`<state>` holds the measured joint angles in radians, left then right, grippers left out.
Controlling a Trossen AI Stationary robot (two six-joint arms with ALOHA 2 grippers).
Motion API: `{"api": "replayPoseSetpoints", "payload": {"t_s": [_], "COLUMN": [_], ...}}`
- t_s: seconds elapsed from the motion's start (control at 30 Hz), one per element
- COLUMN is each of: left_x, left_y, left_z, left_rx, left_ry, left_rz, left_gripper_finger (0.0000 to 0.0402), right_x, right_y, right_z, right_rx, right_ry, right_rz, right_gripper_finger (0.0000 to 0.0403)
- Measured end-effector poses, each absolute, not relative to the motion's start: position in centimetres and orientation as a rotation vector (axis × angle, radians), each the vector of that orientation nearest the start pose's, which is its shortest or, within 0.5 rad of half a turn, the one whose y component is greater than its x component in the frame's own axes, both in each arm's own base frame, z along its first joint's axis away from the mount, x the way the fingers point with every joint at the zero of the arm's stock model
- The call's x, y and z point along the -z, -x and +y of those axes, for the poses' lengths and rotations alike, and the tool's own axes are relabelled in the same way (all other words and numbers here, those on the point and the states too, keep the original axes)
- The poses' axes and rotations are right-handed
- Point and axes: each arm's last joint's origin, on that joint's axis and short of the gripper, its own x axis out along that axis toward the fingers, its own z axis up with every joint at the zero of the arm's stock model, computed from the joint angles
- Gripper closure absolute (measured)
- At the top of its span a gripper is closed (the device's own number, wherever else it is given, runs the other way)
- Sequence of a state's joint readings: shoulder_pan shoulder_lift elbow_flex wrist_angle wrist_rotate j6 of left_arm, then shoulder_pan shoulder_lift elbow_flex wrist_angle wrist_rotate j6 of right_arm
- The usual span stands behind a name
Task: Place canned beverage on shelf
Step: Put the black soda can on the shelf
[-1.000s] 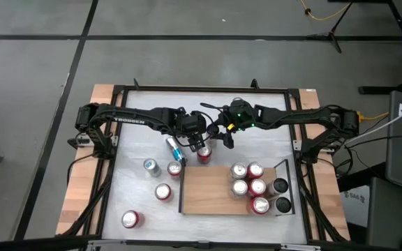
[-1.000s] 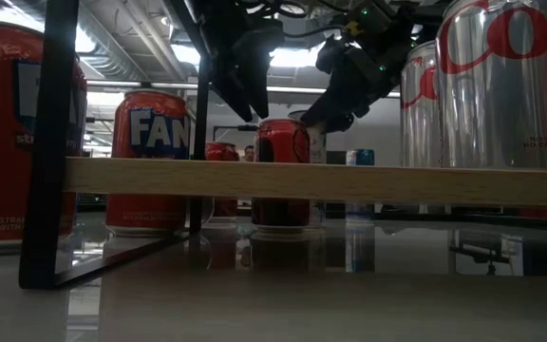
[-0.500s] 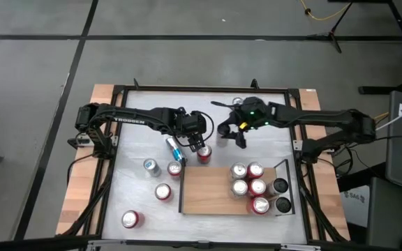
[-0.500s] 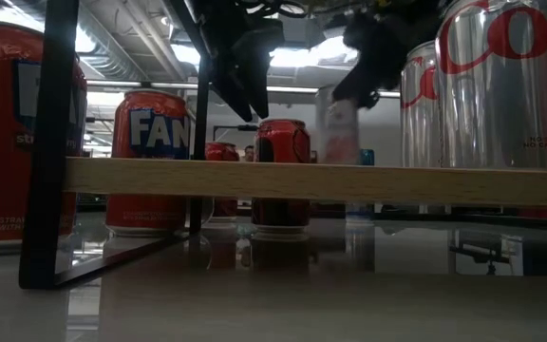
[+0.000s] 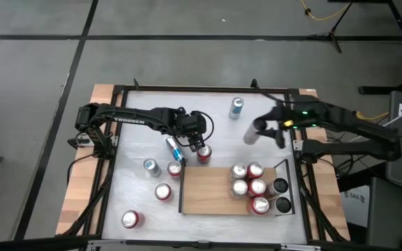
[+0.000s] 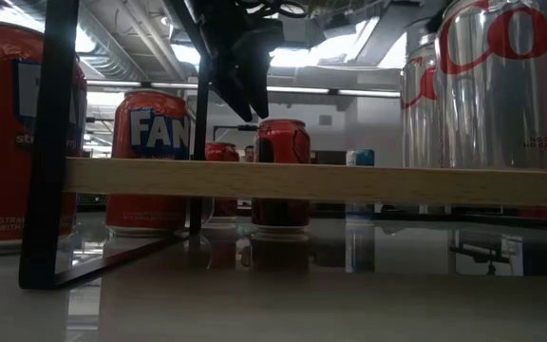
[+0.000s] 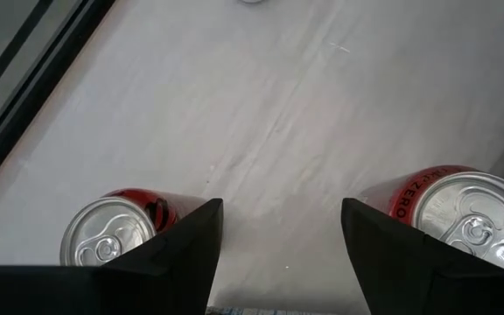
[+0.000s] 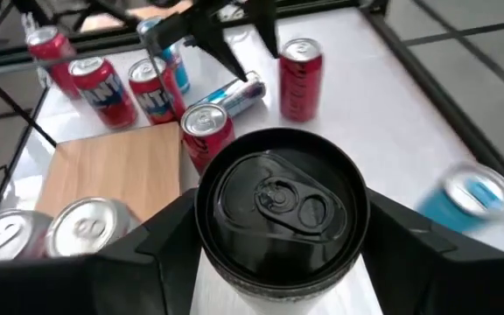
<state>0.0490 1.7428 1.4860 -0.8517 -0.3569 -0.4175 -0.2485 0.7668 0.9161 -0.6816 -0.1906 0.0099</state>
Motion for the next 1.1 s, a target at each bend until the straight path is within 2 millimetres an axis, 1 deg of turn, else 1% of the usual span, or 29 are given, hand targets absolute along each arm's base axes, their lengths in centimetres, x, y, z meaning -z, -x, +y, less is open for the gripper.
{"api": "replayPoseSetpoints", "payload": {"t_s": [0.2, 0.3, 0.37, 0.47, 0.63, 0.73, 0.87, 1.1], "left_x": [-27.5, -27.5, -27.5, -27.5, -27.5, -27.5, -27.5, -27.5], "left_y": [-35.9, -35.9, -35.9, -35.9, -35.9, -35.9, -35.9, -36.0], "left_z": [2.8, 2.8, 2.8, 2.8, 2.8, 2.8, 2.8, 2.8], "left_rx": [-0.585, -0.586, -0.587, -0.598, -0.608, -0.619, -0.62, -0.619], "left_ry": [0.2, 0.201, 0.203, 0.222, 0.241, 0.259, 0.262, 0.263], "left_rz": [1.003, 1.002, 1.002, 0.996, 0.989, 0.981, 0.979, 0.975], "left_gripper_finger": [0.0176, 0.0176, 0.0176, 0.0176, 0.0176, 0.0176, 0.0176, 0.0176], "right_x": [-33.9, -33.9, -33.7, -32.9, -30.8, -29.9, -29.5, -29.6], "right_y": [-9.6, -7.8, -7.1, -6.8, -7.3, -7.5, -7.6, -7.7], "right_z": [-2.0, -1.5, -1.3, -1.0, -1.0, -1.0, -1.0, -0.8], "right_rx": [0.113, 0.113, 0.098, 0.046, 0.002, -0.01, -0.027, -0.067], "right_ry": [-0.193, -0.212, -0.23, -0.248, -0.302, -0.315, -0.346, -0.384], "right_rz": [0.496, 0.48, 0.486, 0.495, 0.56, 0.59, 0.596, 0.587], "right_gripper_finger": [0.016, 0.0159, 0.0161, 0.0162, 0.0158, 0.016, 0.0161, 0.0162]}}
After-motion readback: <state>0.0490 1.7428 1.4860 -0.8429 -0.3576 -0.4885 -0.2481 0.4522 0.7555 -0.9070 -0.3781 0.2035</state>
